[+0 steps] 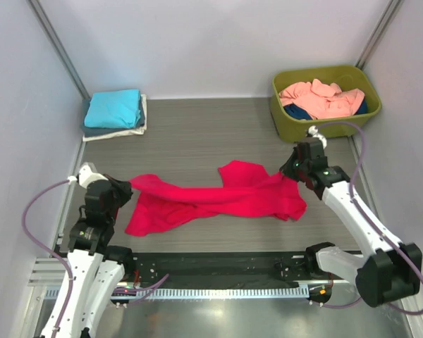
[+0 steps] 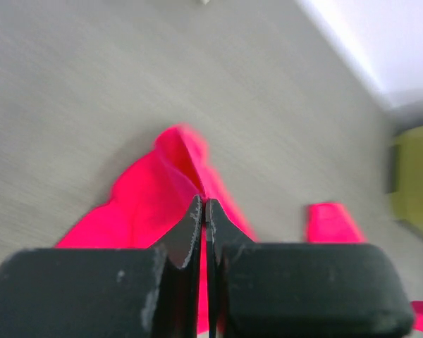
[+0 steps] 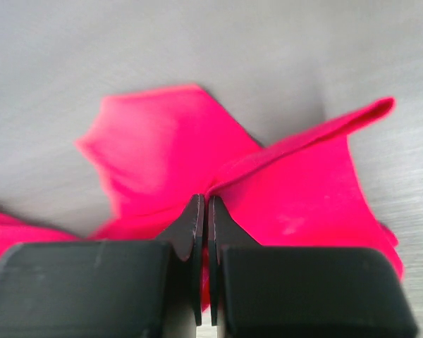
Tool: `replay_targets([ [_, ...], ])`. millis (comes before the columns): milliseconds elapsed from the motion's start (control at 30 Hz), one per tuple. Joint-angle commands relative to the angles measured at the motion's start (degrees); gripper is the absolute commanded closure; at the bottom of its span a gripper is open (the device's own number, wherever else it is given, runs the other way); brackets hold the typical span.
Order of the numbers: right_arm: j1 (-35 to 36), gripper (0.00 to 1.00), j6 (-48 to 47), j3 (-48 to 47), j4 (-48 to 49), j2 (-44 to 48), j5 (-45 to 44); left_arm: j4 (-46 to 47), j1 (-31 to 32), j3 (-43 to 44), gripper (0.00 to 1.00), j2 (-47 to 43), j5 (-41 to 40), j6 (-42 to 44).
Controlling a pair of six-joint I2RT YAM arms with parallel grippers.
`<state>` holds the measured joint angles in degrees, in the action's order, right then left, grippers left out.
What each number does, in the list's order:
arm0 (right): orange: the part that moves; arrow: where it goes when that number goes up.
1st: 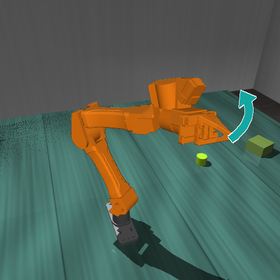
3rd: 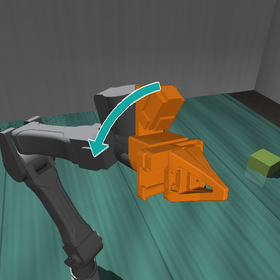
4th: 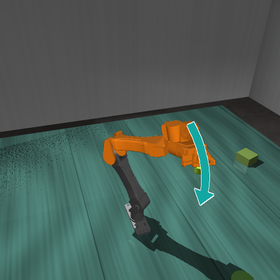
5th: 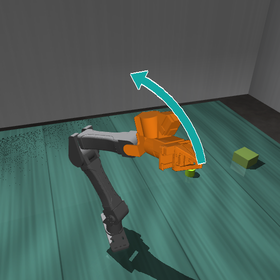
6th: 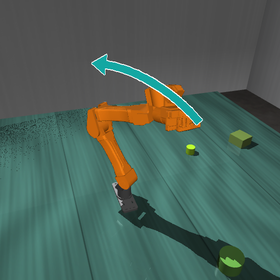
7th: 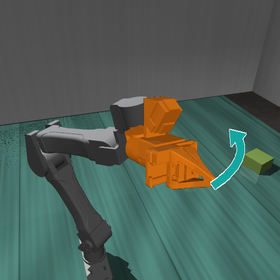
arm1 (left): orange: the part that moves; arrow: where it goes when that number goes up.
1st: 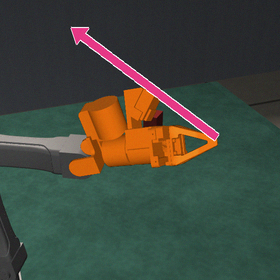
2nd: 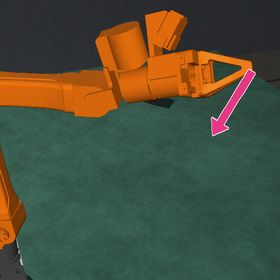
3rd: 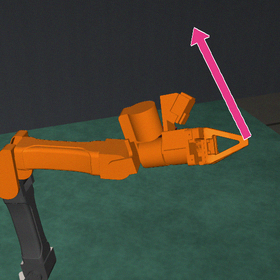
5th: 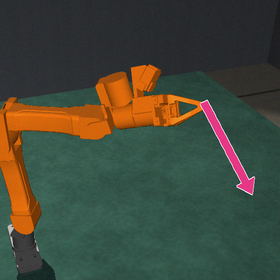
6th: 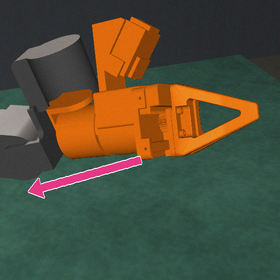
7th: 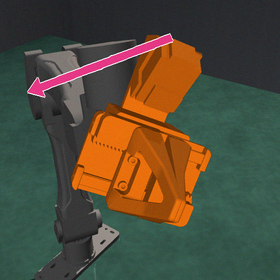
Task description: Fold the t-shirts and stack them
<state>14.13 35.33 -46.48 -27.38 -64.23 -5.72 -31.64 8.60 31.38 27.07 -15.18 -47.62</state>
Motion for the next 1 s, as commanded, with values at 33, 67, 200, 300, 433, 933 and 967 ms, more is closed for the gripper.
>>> replay_targets([
  [33, 0.28, 0.99, -0.61, -11.95, -8.63, 9.37, -2.02, -5.43, -0.16, 11.94, 1.00, -2.02, 0.24, 0.06],
  [67, 0.28, 0.99, -0.70, -15.80, -10.05, 10.69, -2.28, -6.58, -0.16, 15.70, 1.00, -2.63, -0.02, 0.76],
  [200, 0.28, 0.99, -1.05, -25.66, -17.17, 18.41, -5.43, -11.95, -0.16, 26.35, 1.00, -3.69, -1.69, 3.31],
  [300, 0.28, 0.99, -1.49, -32.78, -21.48, 22.12, -6.50, -14.59, -0.16, 34.96, 1.00, -3.87, -1.52, 5.42],
  [433, 0.28, 0.99, -4.12, -41.31, -23.59, 27.04, -4.49, -16.87, -0.16, 44.89, 1.00, -3.17, -0.38, 7.88],
  [933, -3.41, 0.99, -13.00, -86.37, -32.56, 8.61, 4.48, -27.05, 0.19, 84.07, 1.00, 15.27, 1.74, 20.02],
  [967, -3.41, 0.99, -12.75, -87.46, -32.83, 5.89, 4.75, -28.73, 0.97, 85.77, 1.00, 17.56, 1.21, 20.45],
])
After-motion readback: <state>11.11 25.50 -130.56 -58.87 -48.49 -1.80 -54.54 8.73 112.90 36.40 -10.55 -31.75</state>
